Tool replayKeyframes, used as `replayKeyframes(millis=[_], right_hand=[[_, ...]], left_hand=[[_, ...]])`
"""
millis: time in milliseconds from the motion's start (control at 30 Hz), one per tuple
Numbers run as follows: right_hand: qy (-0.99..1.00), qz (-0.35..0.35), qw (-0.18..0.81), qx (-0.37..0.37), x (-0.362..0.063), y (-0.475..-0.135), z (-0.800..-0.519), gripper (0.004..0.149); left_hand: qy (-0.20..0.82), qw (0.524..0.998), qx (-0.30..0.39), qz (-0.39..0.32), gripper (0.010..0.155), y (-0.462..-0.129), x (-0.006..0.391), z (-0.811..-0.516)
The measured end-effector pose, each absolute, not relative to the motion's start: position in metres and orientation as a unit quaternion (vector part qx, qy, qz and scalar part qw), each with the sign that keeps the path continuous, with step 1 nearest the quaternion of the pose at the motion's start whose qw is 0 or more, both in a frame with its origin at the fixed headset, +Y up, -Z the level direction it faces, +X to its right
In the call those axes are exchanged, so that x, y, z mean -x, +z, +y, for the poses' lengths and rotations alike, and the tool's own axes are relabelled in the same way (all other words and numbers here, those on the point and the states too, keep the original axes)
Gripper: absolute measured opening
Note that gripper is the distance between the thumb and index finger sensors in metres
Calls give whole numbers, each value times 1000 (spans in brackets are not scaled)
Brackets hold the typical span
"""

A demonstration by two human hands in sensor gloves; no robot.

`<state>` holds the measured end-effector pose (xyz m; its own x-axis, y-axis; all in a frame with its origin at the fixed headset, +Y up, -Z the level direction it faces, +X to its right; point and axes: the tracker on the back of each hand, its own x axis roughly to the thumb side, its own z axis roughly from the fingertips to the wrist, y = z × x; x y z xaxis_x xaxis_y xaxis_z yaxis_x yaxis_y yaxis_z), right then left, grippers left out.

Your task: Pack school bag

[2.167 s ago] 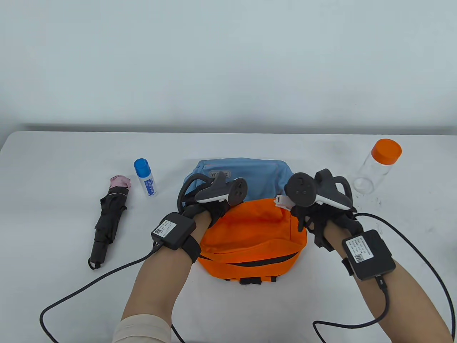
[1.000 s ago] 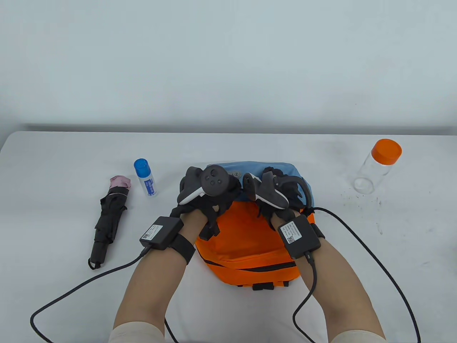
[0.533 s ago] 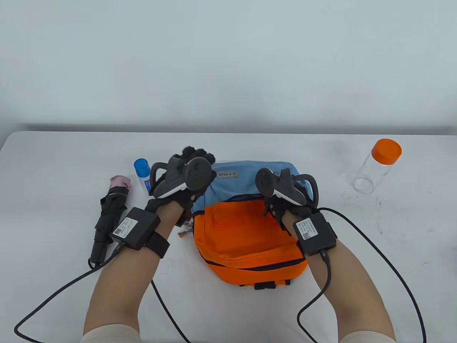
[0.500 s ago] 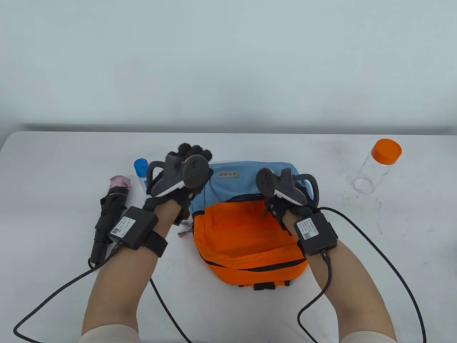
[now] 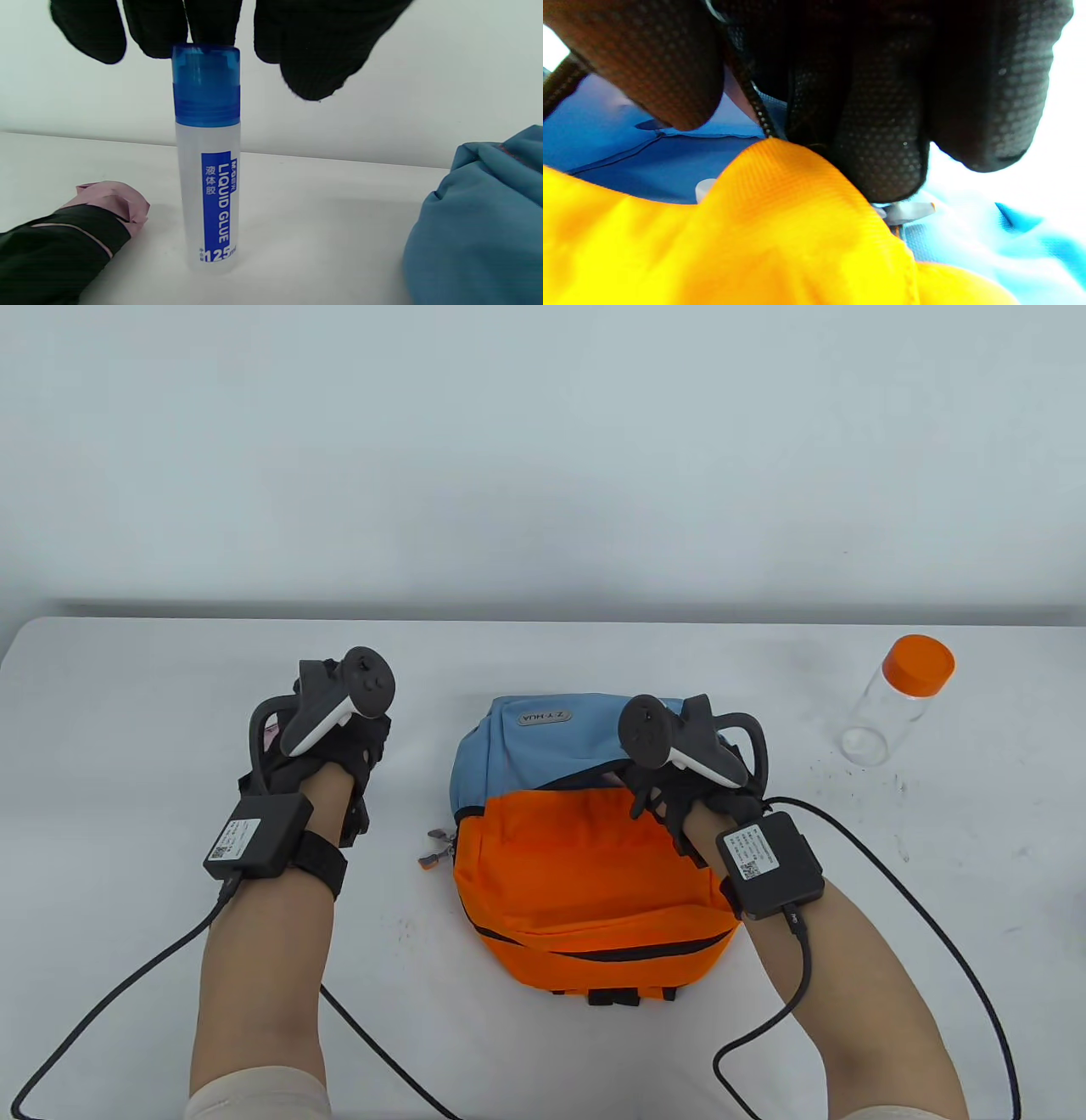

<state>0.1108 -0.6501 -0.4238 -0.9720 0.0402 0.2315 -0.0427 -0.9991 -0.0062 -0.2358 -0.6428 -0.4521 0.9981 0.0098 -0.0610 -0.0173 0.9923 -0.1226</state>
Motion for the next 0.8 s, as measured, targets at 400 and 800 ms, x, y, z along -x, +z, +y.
replayKeyframes(millis=[400,800], right_hand=[[991,-22,11,-131,-107,-414,-644,53],[993,5,43,-111,-112,-421,-650,53]], left_hand=[[-16,997,23,70,66,-457,244,-647],[-15,999,-27,-43,64,-408,238,-628]])
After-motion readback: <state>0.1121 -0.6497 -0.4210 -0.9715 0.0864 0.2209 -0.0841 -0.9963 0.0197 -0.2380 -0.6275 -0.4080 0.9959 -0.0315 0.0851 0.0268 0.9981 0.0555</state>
